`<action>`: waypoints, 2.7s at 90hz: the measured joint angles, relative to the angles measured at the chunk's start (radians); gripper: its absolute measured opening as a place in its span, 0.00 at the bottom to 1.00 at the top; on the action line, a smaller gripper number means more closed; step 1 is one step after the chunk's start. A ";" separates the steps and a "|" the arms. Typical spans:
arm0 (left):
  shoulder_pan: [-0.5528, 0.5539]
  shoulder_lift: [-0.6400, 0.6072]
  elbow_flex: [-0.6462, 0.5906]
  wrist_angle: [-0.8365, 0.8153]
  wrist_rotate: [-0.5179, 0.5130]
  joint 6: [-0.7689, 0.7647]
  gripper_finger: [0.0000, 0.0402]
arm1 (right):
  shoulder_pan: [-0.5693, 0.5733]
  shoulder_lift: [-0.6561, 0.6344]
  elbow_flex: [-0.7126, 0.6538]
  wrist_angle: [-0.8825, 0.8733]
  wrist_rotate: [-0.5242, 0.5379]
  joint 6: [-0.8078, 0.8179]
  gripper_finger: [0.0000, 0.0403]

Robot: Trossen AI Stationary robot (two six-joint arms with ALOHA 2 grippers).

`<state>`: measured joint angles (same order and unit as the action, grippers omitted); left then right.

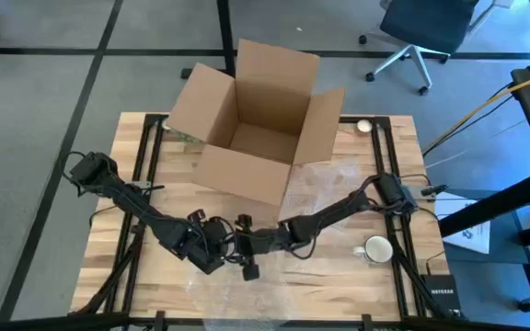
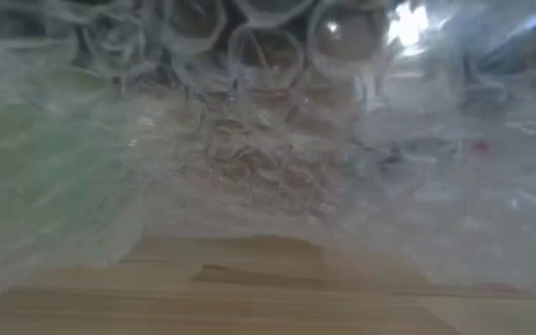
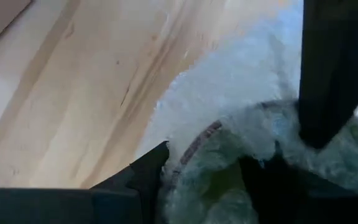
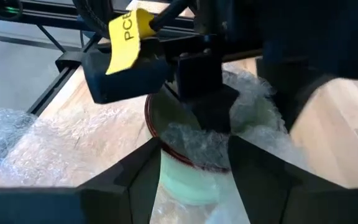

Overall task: Wrap mug
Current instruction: Wrap the green mug with bubble wrap

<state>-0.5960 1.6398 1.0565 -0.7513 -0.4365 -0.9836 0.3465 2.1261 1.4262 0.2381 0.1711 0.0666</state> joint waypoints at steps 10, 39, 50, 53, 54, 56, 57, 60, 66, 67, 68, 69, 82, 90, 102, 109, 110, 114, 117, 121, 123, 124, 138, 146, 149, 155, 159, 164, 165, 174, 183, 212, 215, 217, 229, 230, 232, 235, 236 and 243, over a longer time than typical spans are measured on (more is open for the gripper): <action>0.000 0.001 -0.001 0.005 0.010 0.000 0.42 | 0.001 -0.036 -0.002 -0.046 -0.008 0.000 0.43; -0.007 -0.012 0.081 -0.103 0.043 0.002 0.42 | 0.000 -0.040 0.000 -0.063 -0.008 0.005 0.43; -0.007 -0.020 0.143 -0.188 0.043 0.002 0.42 | 0.000 -0.030 0.000 -0.064 -0.008 0.007 0.43; -0.007 -0.020 0.161 -0.213 0.042 0.001 0.42 | 0.000 -0.030 0.001 -0.063 -0.008 0.007 0.43; -0.007 -0.020 0.166 -0.219 0.041 0.001 0.42 | 0.000 -0.030 0.001 -0.063 -0.008 0.007 0.43; -0.007 -0.020 0.176 -0.229 0.040 0.002 0.42 | 0.000 -0.030 0.001 -0.063 -0.008 0.007 0.43; -0.007 -0.021 0.181 -0.232 0.039 0.002 0.42 | 0.000 -0.030 0.001 -0.063 -0.008 0.007 0.43; -0.007 -0.022 0.193 -0.240 0.037 0.002 0.42 | 0.000 -0.030 0.001 -0.062 -0.008 0.007 0.43; -0.006 -0.023 0.205 -0.242 0.031 0.004 0.42 | 0.000 -0.030 0.001 -0.064 -0.008 0.007 0.43; -0.006 -0.023 0.207 -0.242 0.030 0.004 0.42 | 0.000 -0.030 0.001 -0.064 -0.008 0.007 0.43; -0.006 -0.023 0.208 -0.241 0.028 0.005 0.42 | 0.000 -0.030 0.001 -0.064 -0.008 0.006 0.43; -0.006 -0.023 0.209 -0.240 0.027 0.005 0.42 | 0.000 -0.030 0.001 -0.063 -0.008 0.006 0.43; -0.006 -0.023 0.211 -0.229 -0.038 -0.004 0.42 | 0.000 -0.030 0.001 -0.064 -0.008 0.006 0.43; -0.005 -0.023 0.189 -0.186 -0.055 -0.007 0.42 | 0.000 -0.030 0.001 -0.064 -0.008 0.006 0.43; -0.005 -0.020 0.131 -0.073 -0.022 0.009 0.42 | 0.000 -0.030 0.001 -0.067 -0.008 0.006 0.43; -0.005 -0.022 0.101 -0.050 0.005 -0.008 0.42 | 0.000 -0.030 0.001 -0.066 -0.008 0.006 0.43; -0.006 -0.022 0.097 -0.050 0.010 -0.011 0.42 | 0.000 -0.030 0.001 -0.067 -0.008 0.006 0.43; -0.009 -0.019 0.079 -0.048 0.014 -0.028 0.42 | 0.000 -0.030 0.001 -0.072 -0.007 0.006 0.43; -0.013 -0.019 0.067 -0.048 0.018 -0.034 0.42 | 0.000 -0.030 0.001 -0.076 -0.008 0.006 0.43; -0.013 -0.019 0.054 -0.048 0.019 -0.039 0.42 | 0.000 -0.030 0.001 -0.077 -0.007 0.006 0.43; -0.014 -0.019 0.048 -0.044 0.019 -0.040 0.42 | 0.000 -0.030 0.001 -0.077 -0.007 0.006 0.43; -0.014 -0.019 0.045 -0.041 0.020 -0.040 0.42 | 0.000 -0.030 0.001 -0.077 -0.007 0.006 0.43; -0.013 -0.019 -0.002 0.015 0.024 -0.055 0.42 | 0.000 -0.030 0.001 -0.078 -0.007 0.006 0.43; -0.010 -0.019 -0.019 0.052 0.029 -0.047 0.42 | 0.002 -0.030 0.001 -0.068 -0.007 0.007 0.43; -0.008 -0.019 -0.021 0.057 0.030 -0.044 0.42 | 0.007 -0.030 0.001 -0.065 -0.007 0.008 0.43; -0.006 -0.019 -0.021 0.058 0.030 -0.044 0.42 | 0.013 -0.040 0.001 -0.061 -0.006 0.007 0.43; -0.005 -0.019 -0.021 0.059 0.031 -0.043 0.42 | 0.018 -0.052 0.001 -0.056 -0.007 0.007 0.43; -0.006 -0.019 -0.021 0.058 0.031 -0.038 0.42 | 0.022 -0.064 0.001 -0.048 -0.007 0.007 0.43; -0.006 -0.019 -0.021 0.058 0.031 -0.038 0.42 | 0.022 -0.065 0.001 -0.043 -0.007 0.007 0.43; -0.005 -0.020 -0.021 0.059 0.030 -0.039 0.42 | 0.034 -0.064 0.002 0.005 -0.003 0.006 0.43; -0.006 -0.020 -0.021 0.058 0.034 -0.038 0.42 | 0.034 -0.023 0.005 0.117 0.026 0.004 0.43; -0.005 -0.024 -0.012 0.053 0.057 -0.035 0.42 | 0.025 0.080 0.004 0.186 0.040 0.017 0.43; -0.006 -0.025 -0.005 0.053 0.057 -0.031 0.42 | 0.025 0.082 0.004 0.187 0.040 0.018 0.43; -0.006 -0.030 -0.001 0.050 0.057 -0.028 0.42 | 0.026 0.082 0.004 0.182 0.040 0.017 0.43; -0.006 -0.053 0.028 0.020 0.061 -0.004 0.42 | 0.027 0.082 0.004 0.180 0.042 0.010 0.43; -0.006 -0.056 0.031 0.016 0.062 -0.004 0.42 | 0.027 0.082 0.004 0.181 0.043 0.008 0.43; -0.006 -0.062 0.035 0.010 0.063 -0.004 0.42 | 0.026 0.082 0.004 0.181 0.045 0.007 0.43; -0.006 -0.072 0.043 -0.001 0.064 -0.003 0.42 | 0.027 0.082 0.004 0.180 0.047 0.005 0.43; -0.006 -0.076 0.047 -0.007 0.064 -0.003 0.42 | 0.027 0.082 0.004 0.180 0.047 0.004 0.43; -0.007 -0.098 0.070 -0.044 0.068 -0.004 0.42 | 0.026 0.081 0.004 0.178 0.055 0.004 0.43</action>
<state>-0.6025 1.5423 1.1263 -0.7955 -0.3689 -0.9876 0.3729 2.2074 1.4303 0.4156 0.2256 0.0708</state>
